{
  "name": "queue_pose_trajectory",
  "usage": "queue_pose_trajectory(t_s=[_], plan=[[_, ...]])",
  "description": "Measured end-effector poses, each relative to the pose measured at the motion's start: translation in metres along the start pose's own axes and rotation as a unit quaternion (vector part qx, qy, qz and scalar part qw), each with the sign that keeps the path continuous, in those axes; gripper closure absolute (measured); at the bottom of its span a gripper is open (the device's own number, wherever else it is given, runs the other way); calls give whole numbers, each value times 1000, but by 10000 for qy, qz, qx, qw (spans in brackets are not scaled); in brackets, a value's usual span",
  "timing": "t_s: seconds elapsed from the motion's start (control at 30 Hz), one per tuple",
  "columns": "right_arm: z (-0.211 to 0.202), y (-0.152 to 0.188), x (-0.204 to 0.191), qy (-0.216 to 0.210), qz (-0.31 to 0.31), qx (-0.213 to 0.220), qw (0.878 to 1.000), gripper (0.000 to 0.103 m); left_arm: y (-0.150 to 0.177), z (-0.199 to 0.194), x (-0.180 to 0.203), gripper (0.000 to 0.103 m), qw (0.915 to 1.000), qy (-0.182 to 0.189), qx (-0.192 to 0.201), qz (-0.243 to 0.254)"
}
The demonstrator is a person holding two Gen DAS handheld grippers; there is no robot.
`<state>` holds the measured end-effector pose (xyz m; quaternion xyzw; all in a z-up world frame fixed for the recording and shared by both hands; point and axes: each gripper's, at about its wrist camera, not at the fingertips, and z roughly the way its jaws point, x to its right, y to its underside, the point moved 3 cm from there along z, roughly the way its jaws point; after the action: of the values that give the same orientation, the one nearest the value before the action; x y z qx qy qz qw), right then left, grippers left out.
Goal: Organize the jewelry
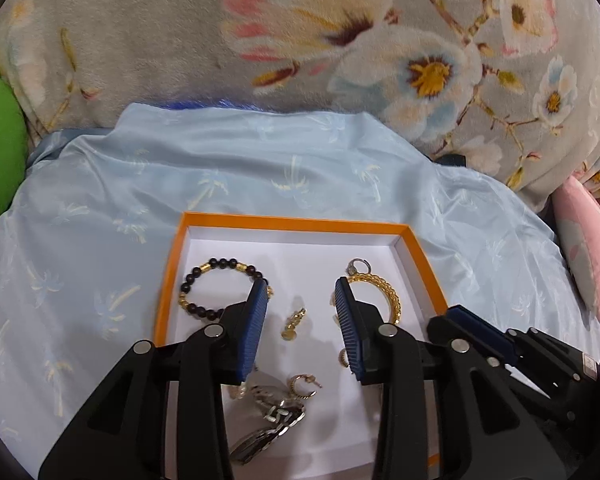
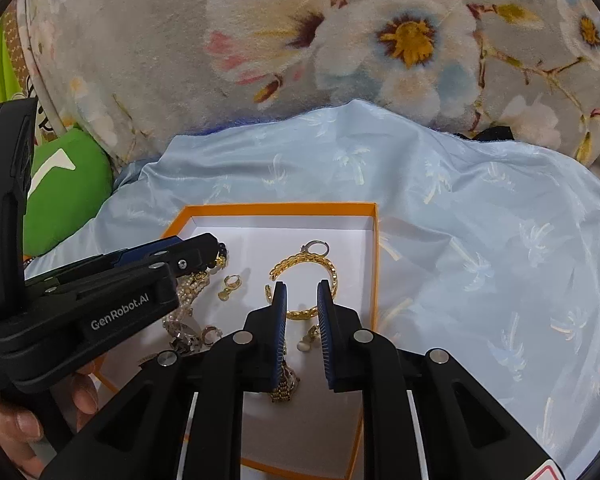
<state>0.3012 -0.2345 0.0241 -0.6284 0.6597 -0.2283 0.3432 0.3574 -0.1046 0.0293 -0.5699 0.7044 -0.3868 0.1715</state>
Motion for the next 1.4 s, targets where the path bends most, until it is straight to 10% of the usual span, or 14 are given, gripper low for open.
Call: queue_pose_trajectory(t_s=[0.5, 1.0, 1.4], plan=[[-90, 90, -38, 298, -180, 19, 9994, 54, 85, -102, -16, 65, 9993, -297, 112, -179], [-116, 133, -30, 790, 216, 86, 9966, 18, 159, -129, -14, 33, 9940, -1074, -132, -189], [-119, 145, -39, 1082, 46, -114, 9941, 17, 165, -134, -8, 25, 9879, -1545, -138, -90]])
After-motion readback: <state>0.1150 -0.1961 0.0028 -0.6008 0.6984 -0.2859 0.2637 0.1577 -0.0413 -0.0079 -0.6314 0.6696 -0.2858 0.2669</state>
